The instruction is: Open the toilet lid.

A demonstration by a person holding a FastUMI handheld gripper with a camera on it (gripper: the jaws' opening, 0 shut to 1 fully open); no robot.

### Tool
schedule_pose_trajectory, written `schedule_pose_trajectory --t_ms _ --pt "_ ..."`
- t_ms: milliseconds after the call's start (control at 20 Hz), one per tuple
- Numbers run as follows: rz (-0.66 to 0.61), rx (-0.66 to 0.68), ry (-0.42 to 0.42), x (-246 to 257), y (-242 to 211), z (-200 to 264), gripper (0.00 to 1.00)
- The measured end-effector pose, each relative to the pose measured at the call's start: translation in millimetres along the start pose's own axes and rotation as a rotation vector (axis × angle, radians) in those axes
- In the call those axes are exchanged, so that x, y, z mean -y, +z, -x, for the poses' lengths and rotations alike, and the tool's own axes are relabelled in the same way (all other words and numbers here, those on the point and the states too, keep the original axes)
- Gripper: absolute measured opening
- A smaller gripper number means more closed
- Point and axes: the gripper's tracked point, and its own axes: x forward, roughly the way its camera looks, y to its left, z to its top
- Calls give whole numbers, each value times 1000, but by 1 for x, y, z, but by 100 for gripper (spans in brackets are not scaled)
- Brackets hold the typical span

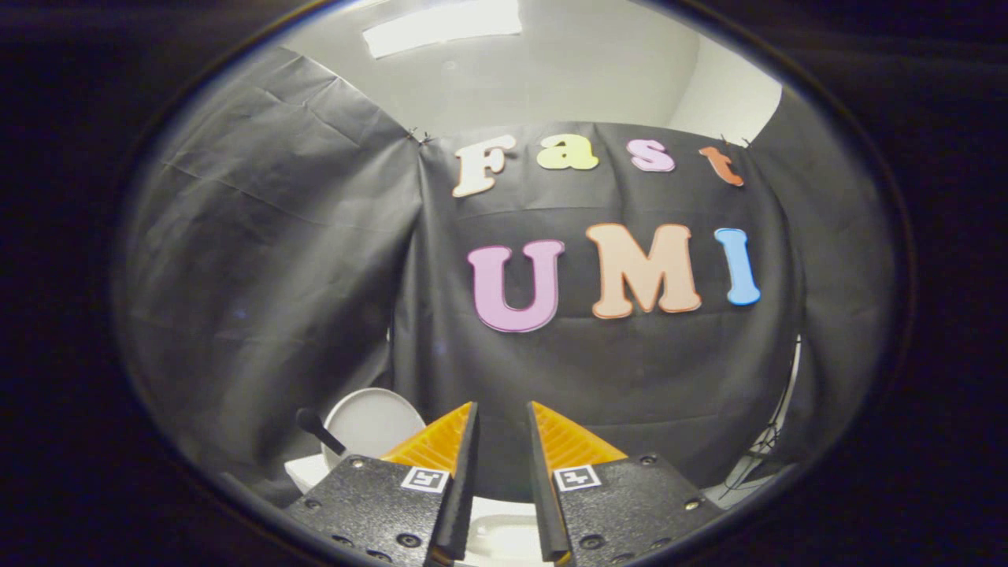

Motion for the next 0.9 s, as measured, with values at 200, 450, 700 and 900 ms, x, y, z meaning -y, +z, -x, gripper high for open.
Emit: schedule_pose_trajectory --t_ms 200,450,700,900 --pt "-2 -43 -83 52 -16 32 41" --pt "-47 -82 -166 99 -31 75 42" --pt "-28 -105 -222 129 -47 120 43" --pt "21 -92 -272 149 -56 151 45"
